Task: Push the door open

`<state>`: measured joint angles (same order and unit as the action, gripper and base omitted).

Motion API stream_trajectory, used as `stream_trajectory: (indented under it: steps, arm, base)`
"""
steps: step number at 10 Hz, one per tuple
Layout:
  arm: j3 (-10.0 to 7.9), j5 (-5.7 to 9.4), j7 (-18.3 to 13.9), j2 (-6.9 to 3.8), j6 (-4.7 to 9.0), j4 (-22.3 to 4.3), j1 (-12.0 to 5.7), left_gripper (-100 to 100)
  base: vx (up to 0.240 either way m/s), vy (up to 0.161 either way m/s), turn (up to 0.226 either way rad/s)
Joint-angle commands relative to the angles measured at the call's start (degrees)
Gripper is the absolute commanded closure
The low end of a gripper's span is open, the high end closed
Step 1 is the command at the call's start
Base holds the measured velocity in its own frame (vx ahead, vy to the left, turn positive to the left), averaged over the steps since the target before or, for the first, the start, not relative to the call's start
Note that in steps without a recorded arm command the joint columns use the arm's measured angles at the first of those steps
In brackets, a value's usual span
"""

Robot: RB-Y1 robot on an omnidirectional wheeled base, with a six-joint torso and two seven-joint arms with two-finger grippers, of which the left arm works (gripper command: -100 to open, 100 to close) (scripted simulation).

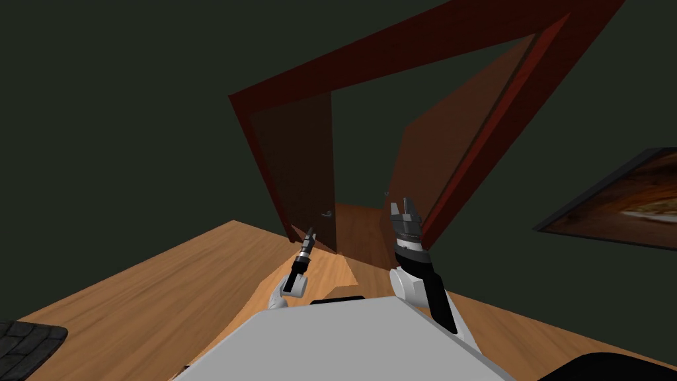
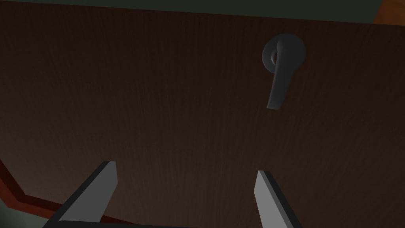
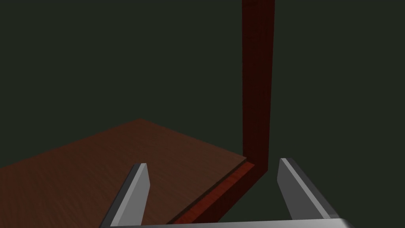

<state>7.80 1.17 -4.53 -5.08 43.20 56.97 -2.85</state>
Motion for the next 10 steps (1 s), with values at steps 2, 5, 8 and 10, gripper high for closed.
stream_trajectory:
  steps: [2, 5, 8, 10]
  arm:
    - [0.61, 0.09, 0.25, 0.44, 0.79, -4.38, -1.61, -100]
    - [1.22, 0.22, 0.31, 0.73, 1.38, -8.90, -3.33, -100]
    - [1.78, 0.34, 0.36, 1.05, 1.93, -12.97, -4.91, -100]
    - [1.95, 0.37, 0.38, 1.15, 2.10, -14.20, -5.38, -100]
  base:
    - [0.082, 0.048, -0.065]
    - [0.082, 0.034, -0.061]
    - [0.077, 0.042, -0.054]
    - [0.059, 0.038, -0.030]
